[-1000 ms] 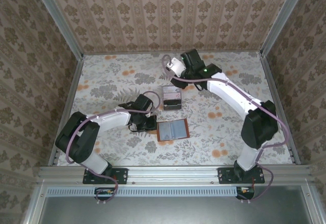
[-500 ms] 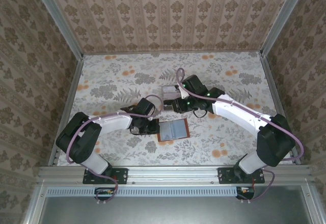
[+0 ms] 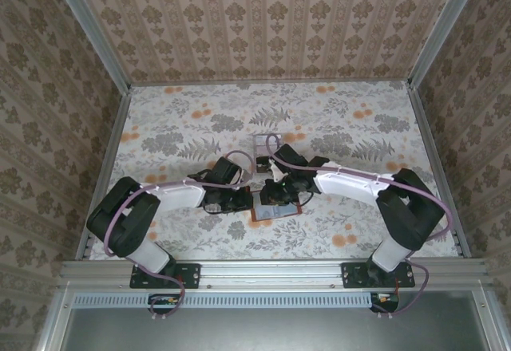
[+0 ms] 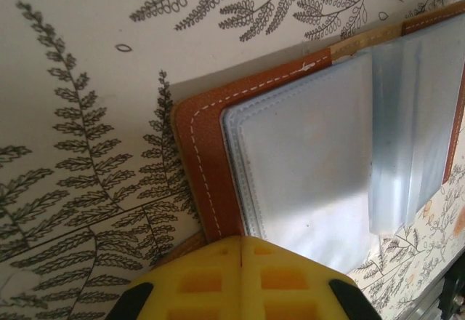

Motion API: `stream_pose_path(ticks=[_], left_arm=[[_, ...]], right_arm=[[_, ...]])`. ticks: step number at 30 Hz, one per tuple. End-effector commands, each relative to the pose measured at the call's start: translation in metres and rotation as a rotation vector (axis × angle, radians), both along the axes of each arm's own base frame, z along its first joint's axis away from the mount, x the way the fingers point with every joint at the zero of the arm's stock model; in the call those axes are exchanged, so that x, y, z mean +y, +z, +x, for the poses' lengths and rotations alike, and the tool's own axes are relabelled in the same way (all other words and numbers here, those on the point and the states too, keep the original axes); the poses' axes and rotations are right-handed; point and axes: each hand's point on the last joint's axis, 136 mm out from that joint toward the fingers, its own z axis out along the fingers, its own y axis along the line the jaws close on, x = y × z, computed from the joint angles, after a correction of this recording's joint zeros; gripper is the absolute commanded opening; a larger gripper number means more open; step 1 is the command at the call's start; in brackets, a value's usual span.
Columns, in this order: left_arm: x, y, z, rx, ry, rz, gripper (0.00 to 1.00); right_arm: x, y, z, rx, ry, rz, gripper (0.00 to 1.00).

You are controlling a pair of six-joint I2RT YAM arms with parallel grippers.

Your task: Take the credit cards out of the card holder

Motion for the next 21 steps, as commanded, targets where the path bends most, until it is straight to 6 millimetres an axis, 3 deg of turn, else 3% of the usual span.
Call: stream_pose_path(ticks=[1, 12, 21], left_arm=[[0.019, -0.022, -0.023, 0.082, 0.018, 0.084, 0.03], [0.022, -0.026, -0.032, 0.102, 0.03, 0.063, 0.03], [0.022, -0.027, -0.033, 0.105, 0.028, 0.067, 0.03]], right_arm=[[0.009, -0.006, 0.0, 0.048, -0.012, 0.026, 0.2], [0.025, -0.032, 0.006, 0.088, 0.006, 0.001, 0.23], [-0.006, -0.052, 0.01, 0.048, 0.011, -0.236, 0.34]])
